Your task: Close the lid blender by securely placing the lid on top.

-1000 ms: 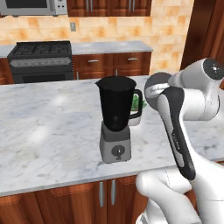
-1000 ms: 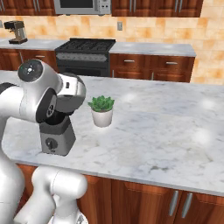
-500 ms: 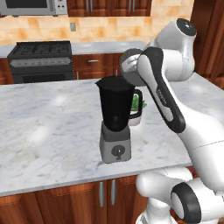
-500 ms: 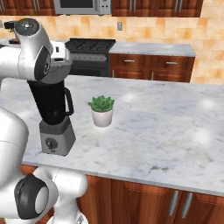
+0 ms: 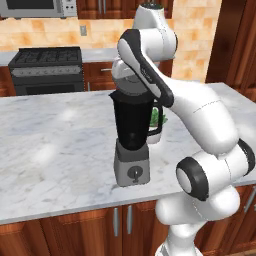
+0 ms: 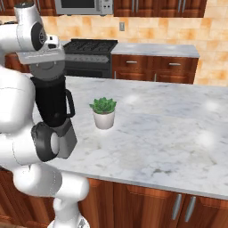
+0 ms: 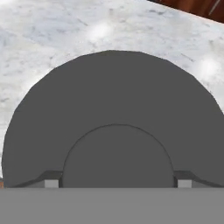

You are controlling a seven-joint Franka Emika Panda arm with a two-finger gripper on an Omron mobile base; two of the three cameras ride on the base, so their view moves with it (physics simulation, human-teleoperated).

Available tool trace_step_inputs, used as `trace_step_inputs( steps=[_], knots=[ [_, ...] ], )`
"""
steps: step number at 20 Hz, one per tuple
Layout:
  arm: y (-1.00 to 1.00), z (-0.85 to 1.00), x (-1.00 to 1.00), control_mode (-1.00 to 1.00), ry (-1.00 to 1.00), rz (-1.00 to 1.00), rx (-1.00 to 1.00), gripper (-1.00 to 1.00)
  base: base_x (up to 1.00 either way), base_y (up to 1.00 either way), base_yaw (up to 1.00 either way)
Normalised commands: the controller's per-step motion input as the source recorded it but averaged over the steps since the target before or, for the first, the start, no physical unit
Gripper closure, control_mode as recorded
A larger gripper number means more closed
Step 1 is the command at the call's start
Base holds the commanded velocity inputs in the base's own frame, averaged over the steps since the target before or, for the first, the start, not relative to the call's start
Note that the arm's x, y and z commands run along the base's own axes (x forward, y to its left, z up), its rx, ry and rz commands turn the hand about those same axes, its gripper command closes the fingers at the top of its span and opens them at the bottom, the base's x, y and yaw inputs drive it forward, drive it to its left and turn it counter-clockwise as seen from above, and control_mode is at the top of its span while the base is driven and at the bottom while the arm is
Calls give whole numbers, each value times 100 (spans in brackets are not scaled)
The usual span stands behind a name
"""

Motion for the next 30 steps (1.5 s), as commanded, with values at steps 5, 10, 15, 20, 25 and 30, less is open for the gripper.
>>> trace_step_inputs(
  steps=[5, 10, 15, 20, 25, 30],
  knots=[
    [12, -20, 28, -100, 34, 0, -10, 100, 0, 0, 0],
    [0, -22, 0, -100, 22, 0, -7, 100, 0, 0, 0],
    [-8, -7, -27, -100, 9, 0, -3, 100, 0, 0, 0],
    [-14, -12, -55, -100, 6, 0, -1, 100, 0, 0, 0],
    [-8, -23, -61, -100, 0, 0, 0, 100, 0, 0, 0],
    [0, -32, -20, -100, 1, 0, -1, 100, 0, 0, 0]
  ],
)
